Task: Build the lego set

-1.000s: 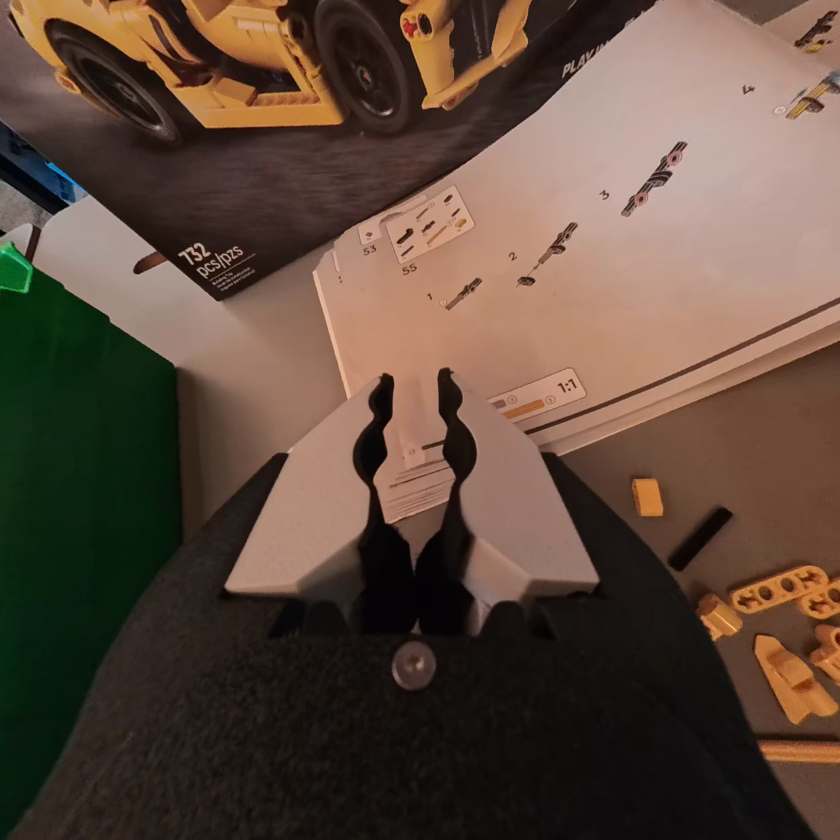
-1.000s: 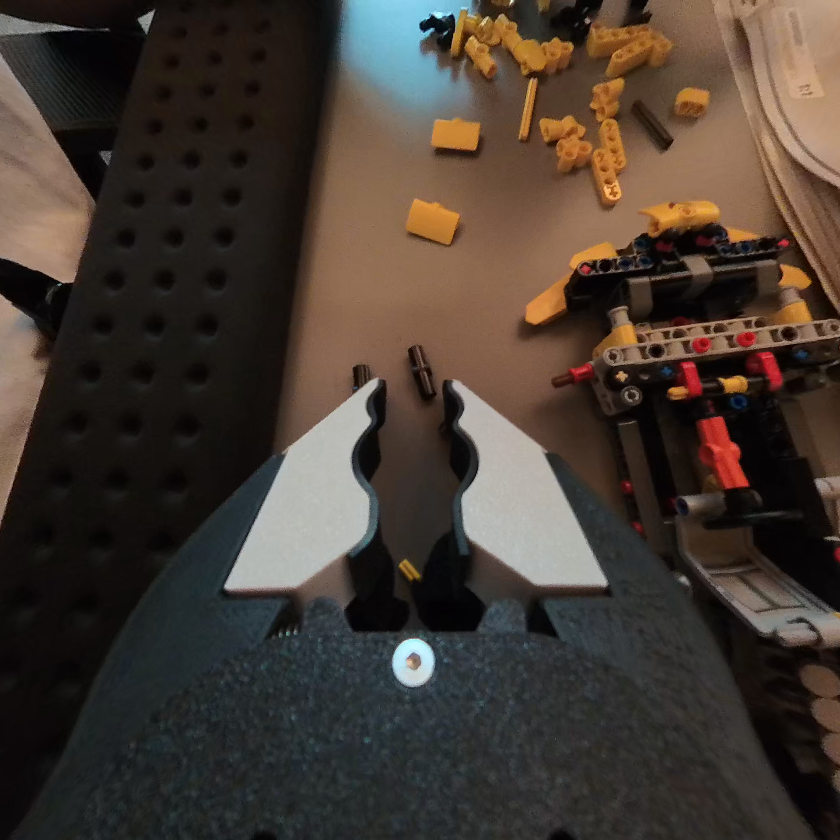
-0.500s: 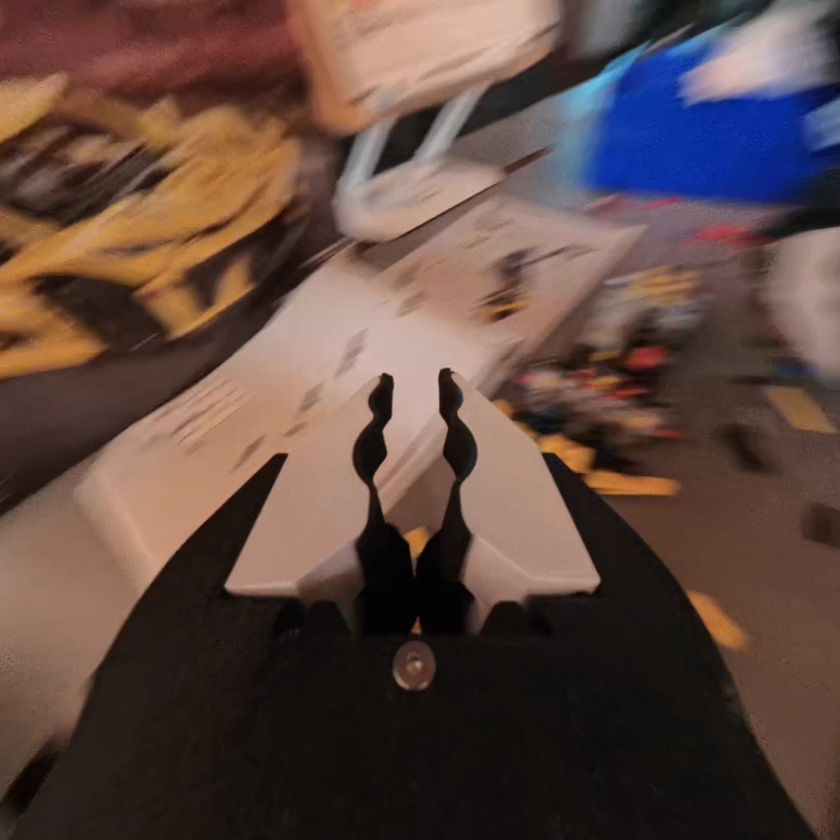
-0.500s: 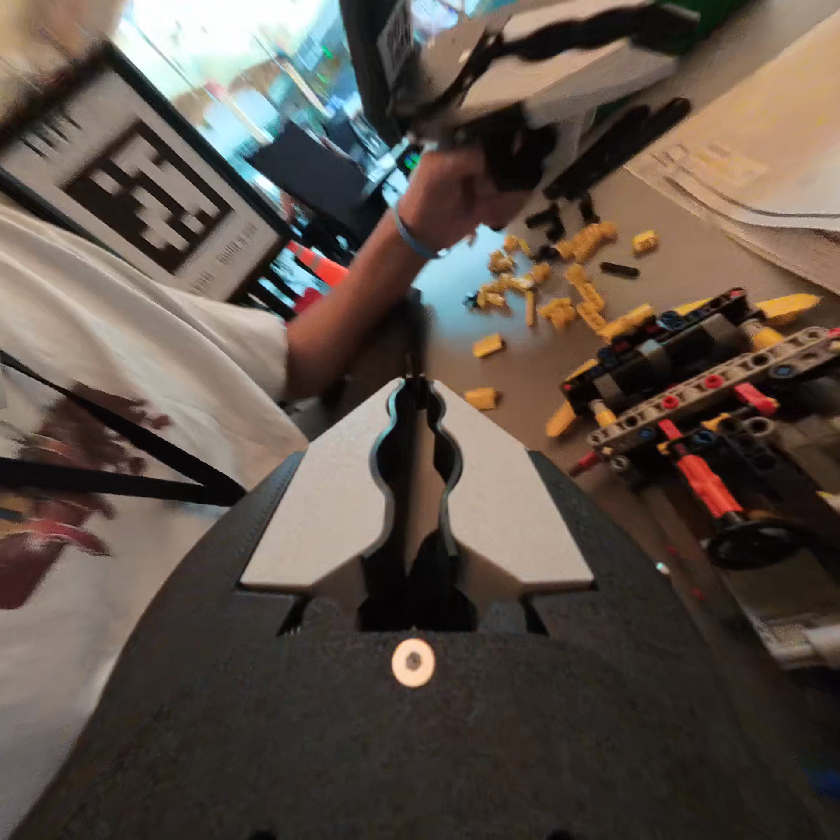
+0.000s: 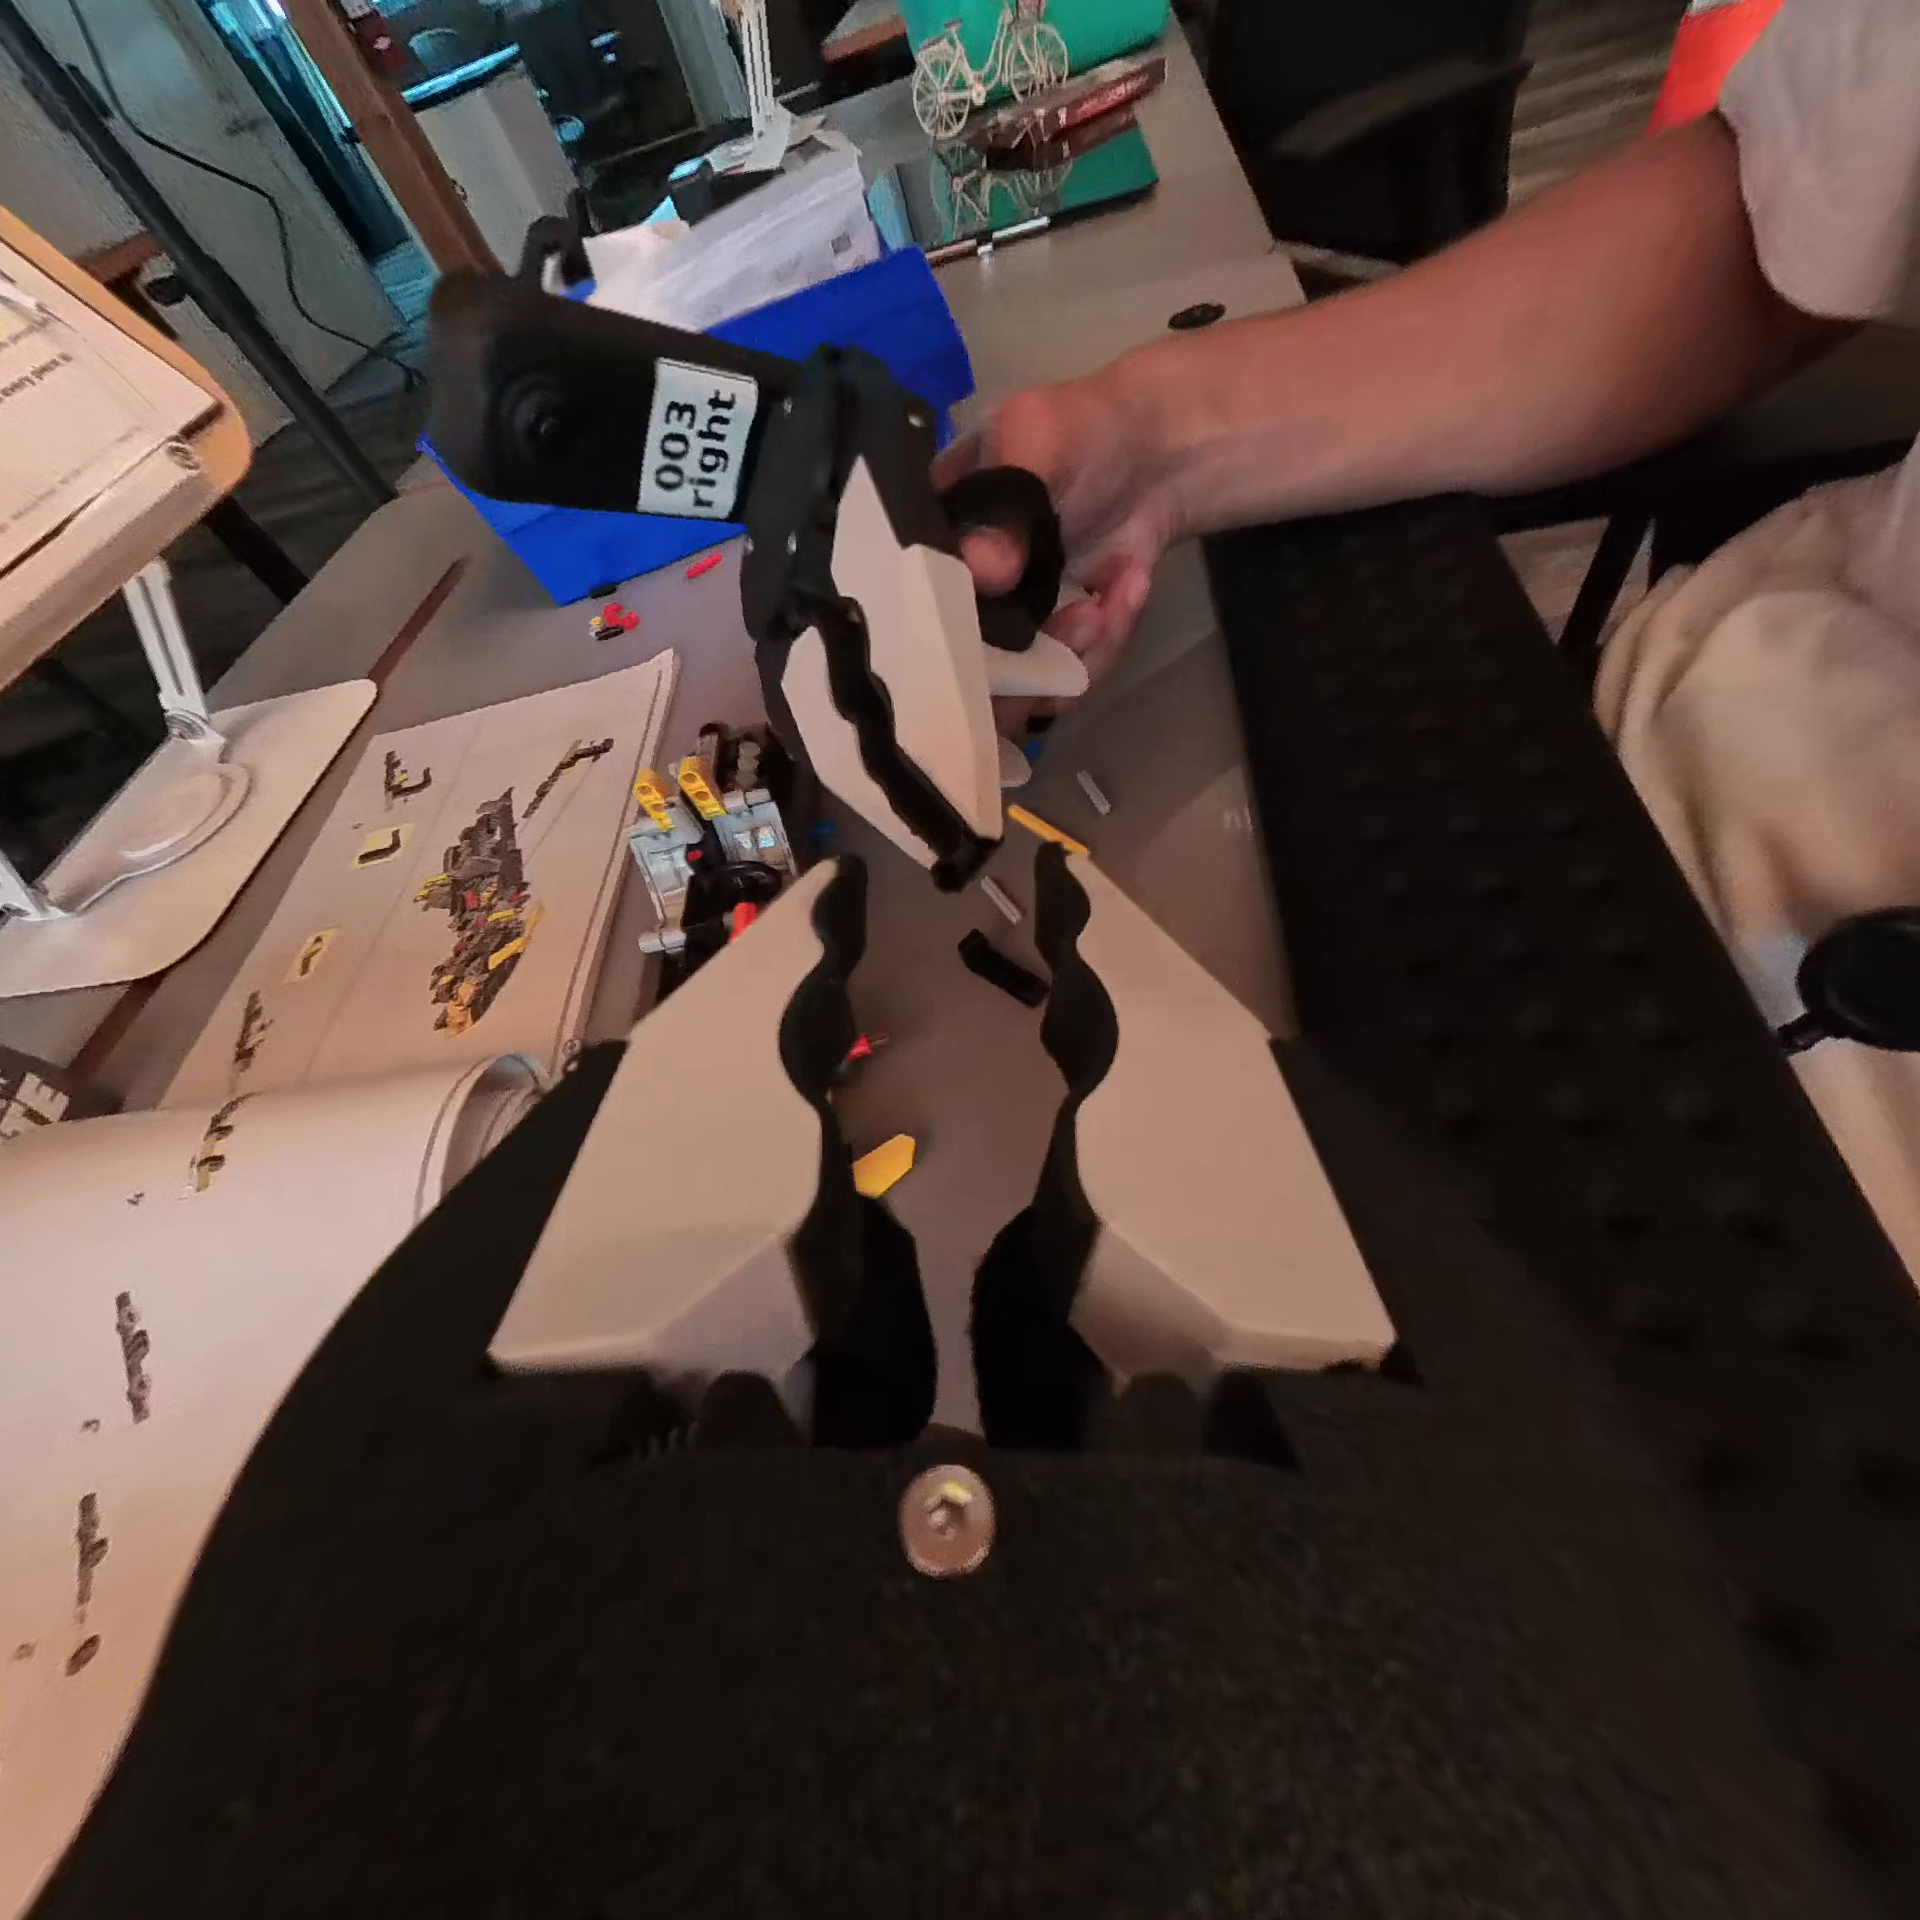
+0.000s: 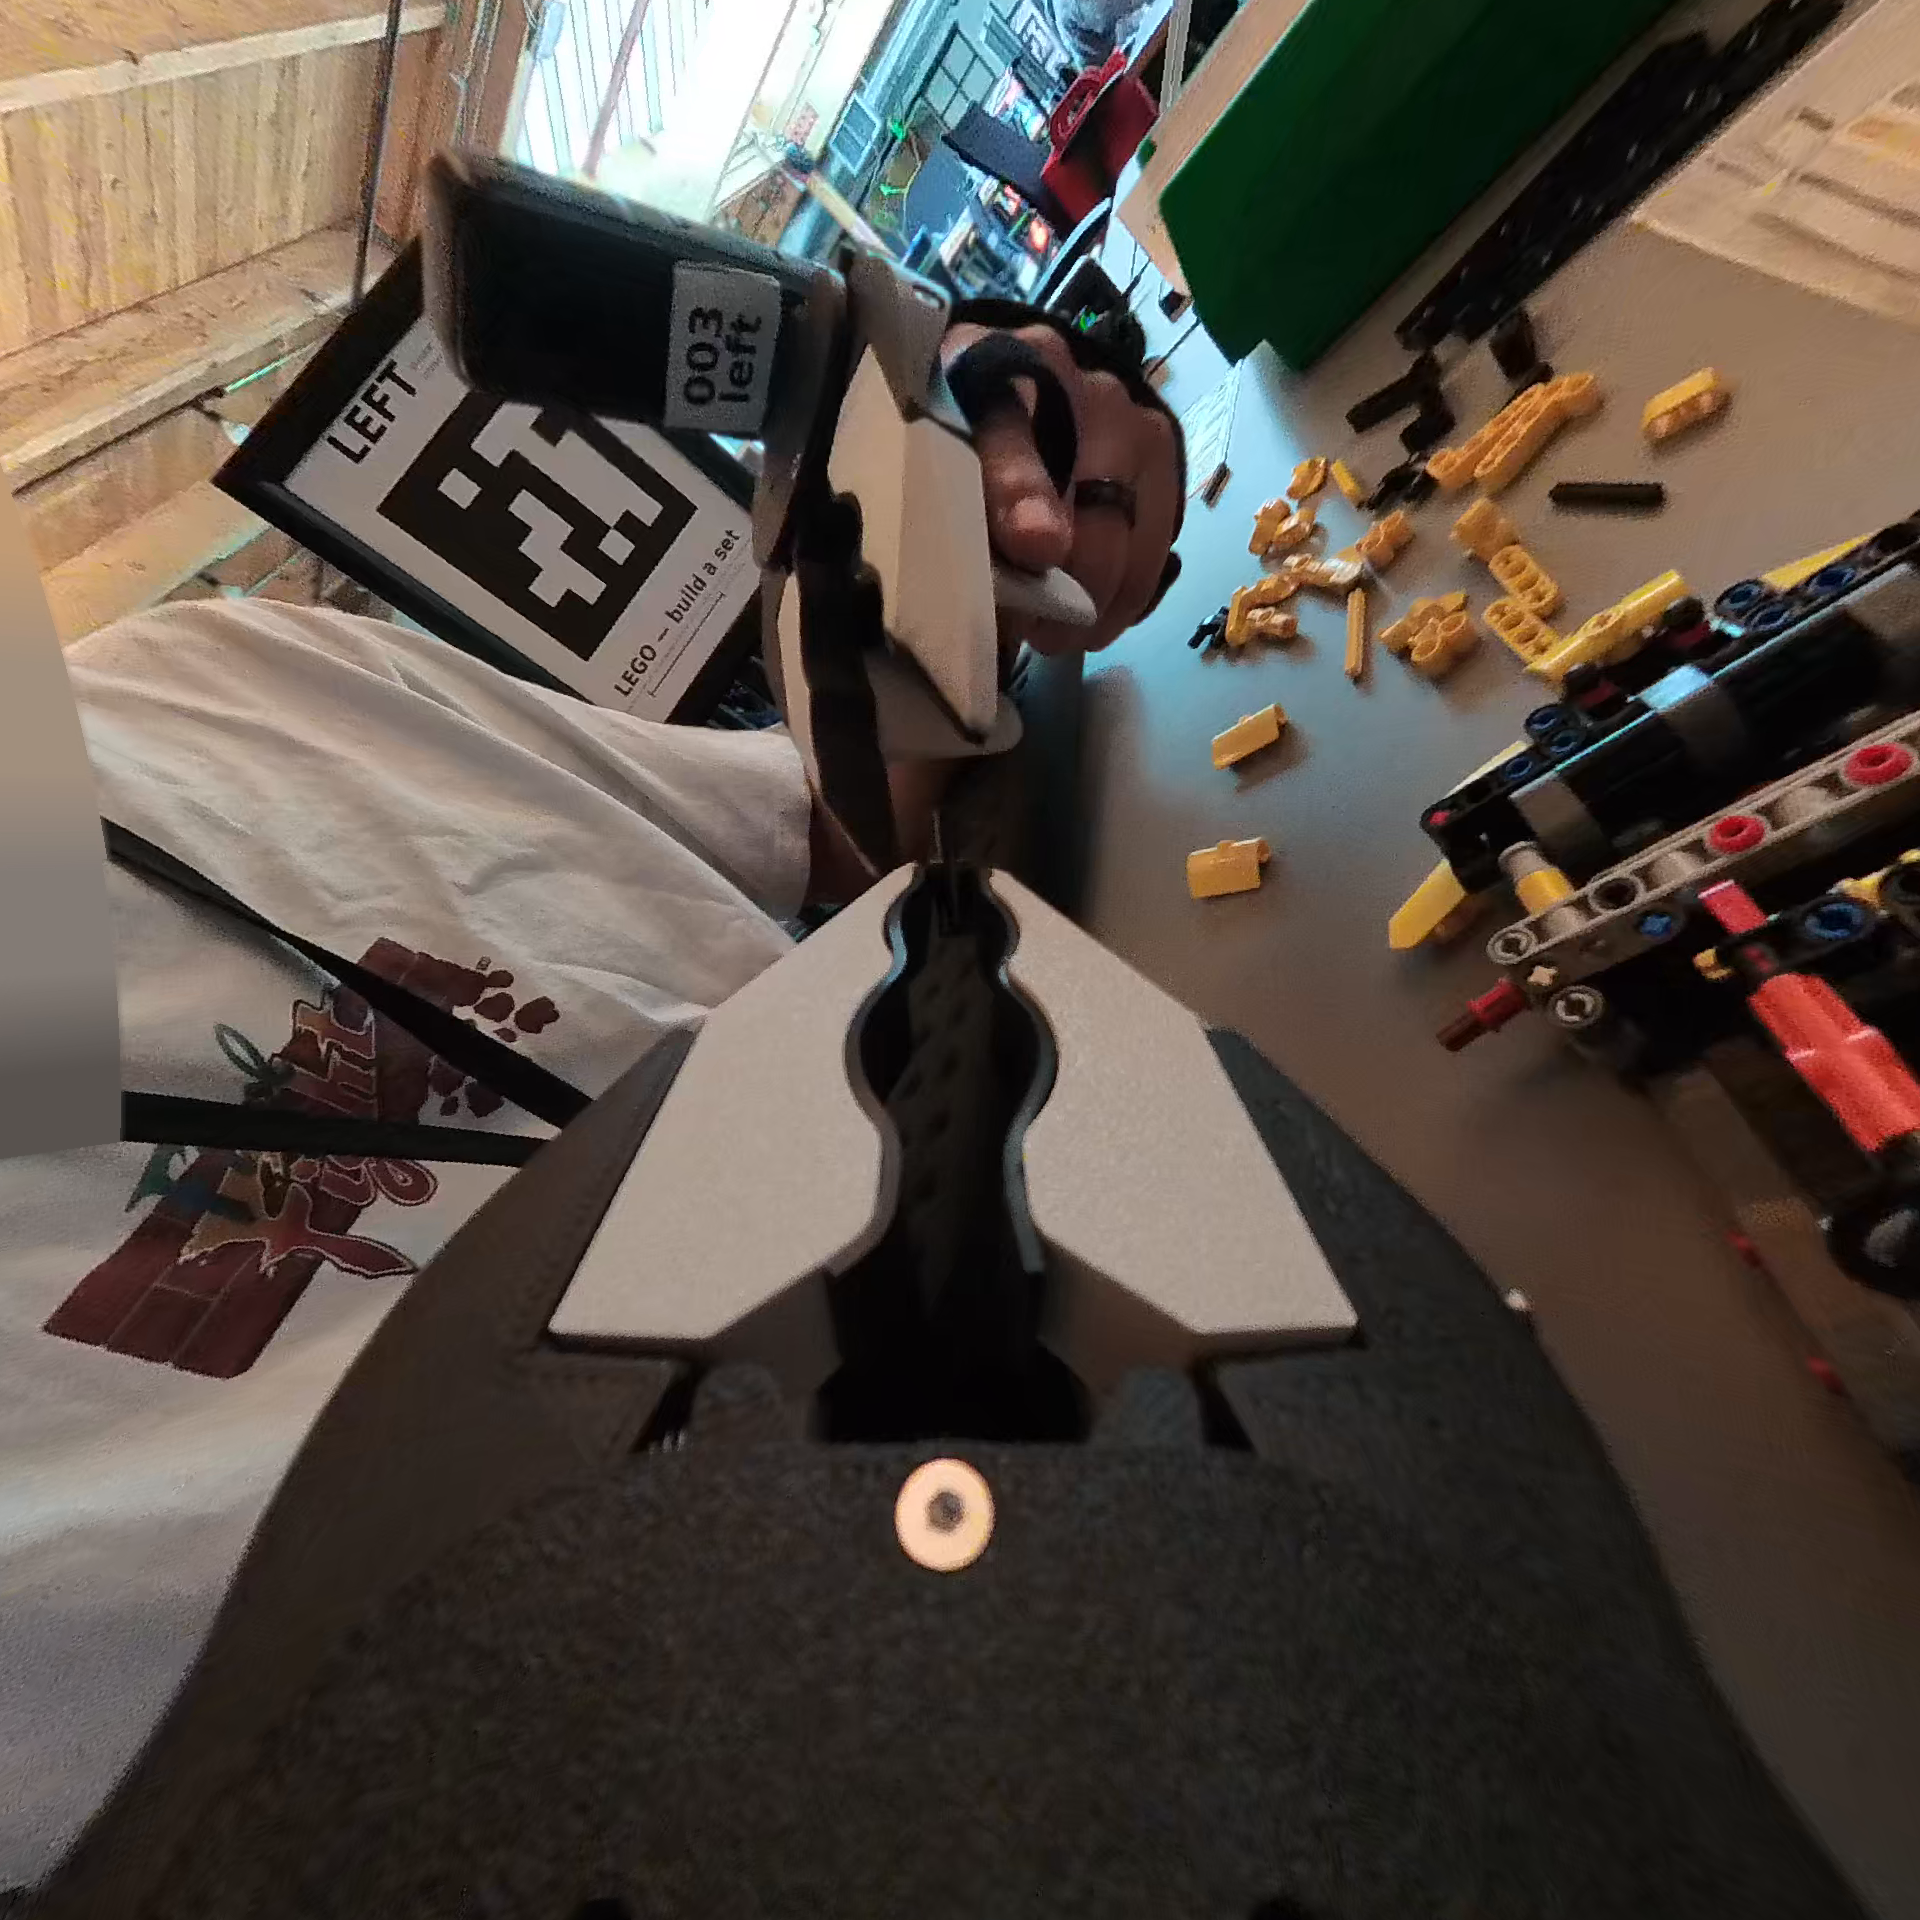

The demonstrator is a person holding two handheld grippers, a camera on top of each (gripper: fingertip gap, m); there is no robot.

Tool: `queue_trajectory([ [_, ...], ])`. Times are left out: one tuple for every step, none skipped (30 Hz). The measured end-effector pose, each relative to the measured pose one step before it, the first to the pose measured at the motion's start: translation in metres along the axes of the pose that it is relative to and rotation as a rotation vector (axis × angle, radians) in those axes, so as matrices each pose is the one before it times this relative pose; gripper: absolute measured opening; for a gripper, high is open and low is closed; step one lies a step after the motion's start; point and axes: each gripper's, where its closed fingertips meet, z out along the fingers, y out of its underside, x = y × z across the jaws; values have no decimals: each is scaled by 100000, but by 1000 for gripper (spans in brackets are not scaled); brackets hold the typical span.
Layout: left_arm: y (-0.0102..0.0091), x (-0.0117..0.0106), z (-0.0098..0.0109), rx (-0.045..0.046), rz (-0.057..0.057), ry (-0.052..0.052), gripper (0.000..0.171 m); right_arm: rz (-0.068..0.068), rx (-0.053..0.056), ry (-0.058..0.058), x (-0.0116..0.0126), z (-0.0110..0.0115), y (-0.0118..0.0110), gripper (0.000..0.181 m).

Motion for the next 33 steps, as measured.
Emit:
queue_trajectory([
  [223,137,201,-1111,1371,-62,25,1888,-866,-589,43,100,116,6],
  [248,104,167,-979,1281,-104,22,1198,-407,-673,26,71,44,6],
  [261,-10,151,-1141,1145,-618,21,933,-221,-1385,-124,69,24,6],
  [180,-45,108,-880,856,-767,19,620,-445,-1486,-190,73,49,7],
  [72,86,46,-297,579,217,15,-93,-904,-541,-104,76,123,7],
  [-47,148,-8,177,540,653,12,-360,-1008,664,89,85,160,7],
  [-80,84,-7,353,555,180,11,83,30,-358,-42,35,6,7],
  [-87,38,-6,599,501,12,7,693,722,-738,-65,-43,-103,7],
  [-29,-2,23,261,446,-291,6,571,672,-435,-13,-85,-112,6],
  [-25,7,24,99,788,-307,5,270,87,-293,0,-51,-19,7],
  [-41,-11,-8,282,1056,-471,5,50,58,-200,-30,-28,-7,7],
  [-58,-95,-21,574,904,-929,5,-217,452,-30,-17,-5,-72,7],
  [-89,-166,-19,857,571,-1329,6,-65,925,-125,-46,-36,-143,7],
  [-80,-177,21,688,118,-1305,8,616,734,-489,-51,-60,-108,7],
  [-30,-173,55,151,-289,-1225,13,856,-257,-372,17,-53,48,7],
  [34,-41,84,-277,53,-449,18,622,-1045,606,180,2,186,7],
  [135,74,88,-768,418,188,19,21,-1268,984,190,59,225,7],
  [138,167,94,-599,363,670,18,-281,-420,807,111,55,79,7],
  [79,362,60,-369,570,1781,9,-220,33,371,33,45,3,7],
  [-118,158,-27,474,451,433,8,107,0,-100,0,5,4,7],
  [-191,-13,-70,950,531,-389,7,491,196,-1460,-191,-19,-21,7],
  [-114,-160,-71,606,222,-933,5,221,993,-1017,-156,-46,-146,7],
  [15,-172,-23,-126,331,-816,5,-378,1389,364,11,-82,-224,7],
  [-125,-330,-19,615,389,-1849,4,-1265,2322,594,30,-130,-368,7],
  [-278,-261,-74,1467,775,-1625,4,-1695,3103,-507,-217,-153,-517,7],
  [-275,-211,-79,1270,590,-1290,4,-1540,4039,-1583,-416,-201,-681,8],
  [-183,-277,-67,913,333,-1726,4,-1180,4771,-2675,-556,-294,-824,13],
  [-82,-333,-46,386,491,-2016,4,-113,3924,-2247,-427,-351,-687,16],
  [-38,-336,-47,227,607,-1940,4,201,3048,-1486,-200,-364,-516,17],
  [-97,-347,-77,577,479,-1960,3,611,2673,-422,8,-343,-411,19],
  [-145,-306,-96,904,235,-1644,3,1258,2097,-409,22,-272,-291,21],
  [-198,-269,-100,1164,-30,-1316,3,1438,1297,-755,-11,-107,-97,21],
  [-186,-253,-100,1159,-196,-1250,3,1684,669,-405,59,40,67,22],
])
